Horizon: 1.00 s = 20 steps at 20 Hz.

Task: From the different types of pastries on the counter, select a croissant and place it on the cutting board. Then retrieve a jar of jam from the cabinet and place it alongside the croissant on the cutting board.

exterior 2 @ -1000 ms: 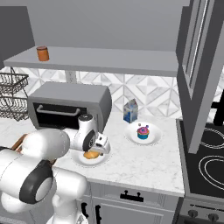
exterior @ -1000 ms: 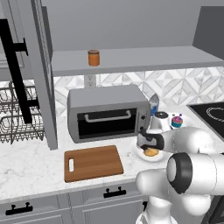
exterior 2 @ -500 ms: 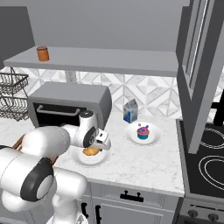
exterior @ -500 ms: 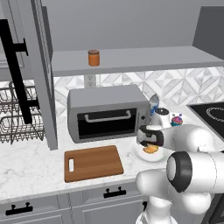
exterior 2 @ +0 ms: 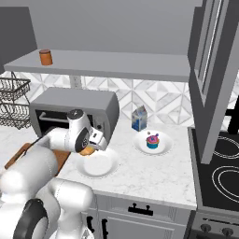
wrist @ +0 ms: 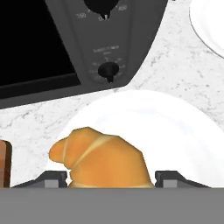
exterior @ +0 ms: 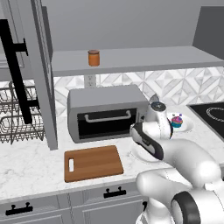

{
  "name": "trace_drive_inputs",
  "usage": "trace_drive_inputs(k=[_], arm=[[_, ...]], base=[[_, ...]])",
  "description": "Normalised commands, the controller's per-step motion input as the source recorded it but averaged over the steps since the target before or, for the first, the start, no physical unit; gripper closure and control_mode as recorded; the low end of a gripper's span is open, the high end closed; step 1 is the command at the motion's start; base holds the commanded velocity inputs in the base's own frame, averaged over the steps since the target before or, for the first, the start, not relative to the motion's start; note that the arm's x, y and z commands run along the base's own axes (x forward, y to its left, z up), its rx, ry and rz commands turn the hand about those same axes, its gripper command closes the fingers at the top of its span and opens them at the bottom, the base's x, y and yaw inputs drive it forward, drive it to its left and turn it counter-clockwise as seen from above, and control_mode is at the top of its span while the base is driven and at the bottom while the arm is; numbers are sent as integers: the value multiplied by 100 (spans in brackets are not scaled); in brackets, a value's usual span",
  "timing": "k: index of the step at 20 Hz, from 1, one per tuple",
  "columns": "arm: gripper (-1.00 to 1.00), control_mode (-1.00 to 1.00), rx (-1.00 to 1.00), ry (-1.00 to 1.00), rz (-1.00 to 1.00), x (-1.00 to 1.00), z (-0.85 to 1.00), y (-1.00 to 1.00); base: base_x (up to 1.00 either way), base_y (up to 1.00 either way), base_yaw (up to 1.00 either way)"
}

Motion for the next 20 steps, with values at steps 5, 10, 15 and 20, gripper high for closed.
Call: trace_drive_inputs(k=[5,10,15,20], arm=[[100,-100,0,-2,-4,-1,41,62],[100,-100,-11,8,0,0,1,66],[100,-100,-16,17,0,0,0,72],[100,-100,-12,14,0,0,0,58]], base=[[0,0,0],[0,0,0],[0,0,0],[0,0,0]])
